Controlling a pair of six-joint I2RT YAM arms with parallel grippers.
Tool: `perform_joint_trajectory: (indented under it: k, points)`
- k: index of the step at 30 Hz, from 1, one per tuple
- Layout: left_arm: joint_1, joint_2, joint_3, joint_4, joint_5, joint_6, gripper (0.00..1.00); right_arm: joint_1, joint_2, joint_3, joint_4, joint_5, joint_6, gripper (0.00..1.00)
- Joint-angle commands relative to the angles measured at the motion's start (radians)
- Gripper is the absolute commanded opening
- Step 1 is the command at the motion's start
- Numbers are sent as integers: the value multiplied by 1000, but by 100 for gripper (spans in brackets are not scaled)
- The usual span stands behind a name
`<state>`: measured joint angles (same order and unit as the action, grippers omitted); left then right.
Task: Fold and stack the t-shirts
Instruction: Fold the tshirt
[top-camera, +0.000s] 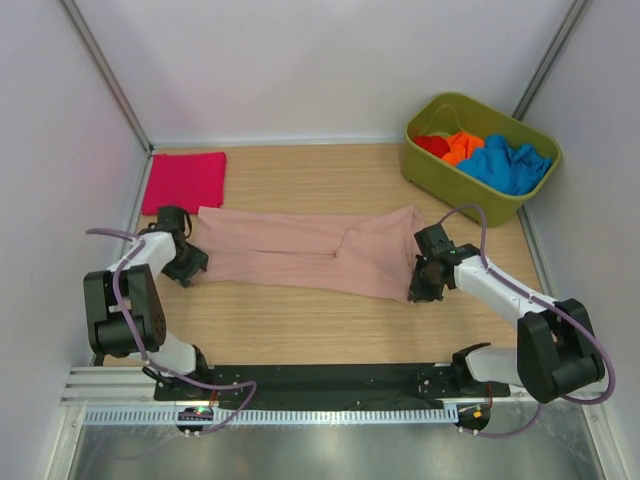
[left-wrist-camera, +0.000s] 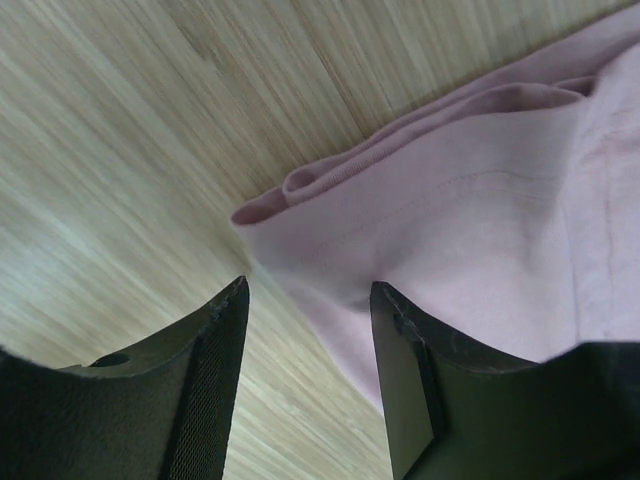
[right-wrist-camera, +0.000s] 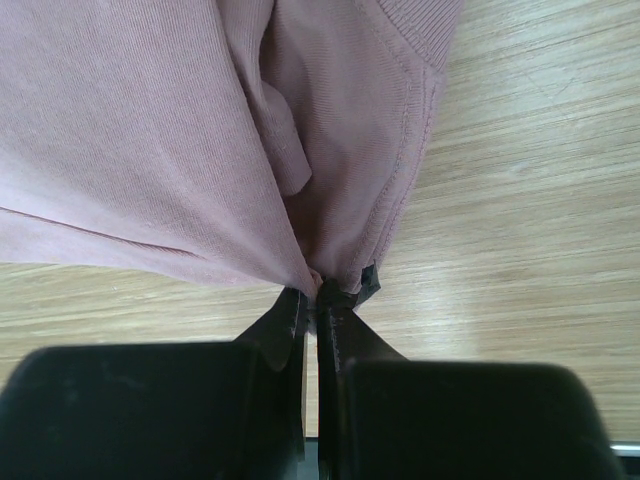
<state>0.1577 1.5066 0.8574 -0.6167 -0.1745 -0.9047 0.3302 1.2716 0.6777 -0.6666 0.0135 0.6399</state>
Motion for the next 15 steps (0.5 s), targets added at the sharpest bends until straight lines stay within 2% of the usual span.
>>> perform_joint_trajectory:
  k: [1, 3, 4, 6, 7, 8, 15]
  points:
    - [6, 62, 17, 51, -14, -29, 53, 4, -9, 3, 7, 17, 17, 1]
    - [6, 90, 28, 51, -20, -31, 46, 4, 3, 2, 5, 60, 17, 1]
    - [6, 101, 35, 48, -34, -28, 30, 1, 14, 3, -8, 83, 17, 1]
    - [5, 136, 57, 37, -54, -23, 15, -2, 32, 13, -27, 114, 17, 1]
    - [8, 148, 68, 13, -78, -17, 5, -2, 43, 13, -34, 126, 20, 1]
    - [8, 171, 80, -6, -91, -16, 0, -2, 46, 14, -39, 126, 21, 1]
    - [8, 135, 94, -44, -167, -20, 0, 0, -14, 20, -90, 138, 53, 1]
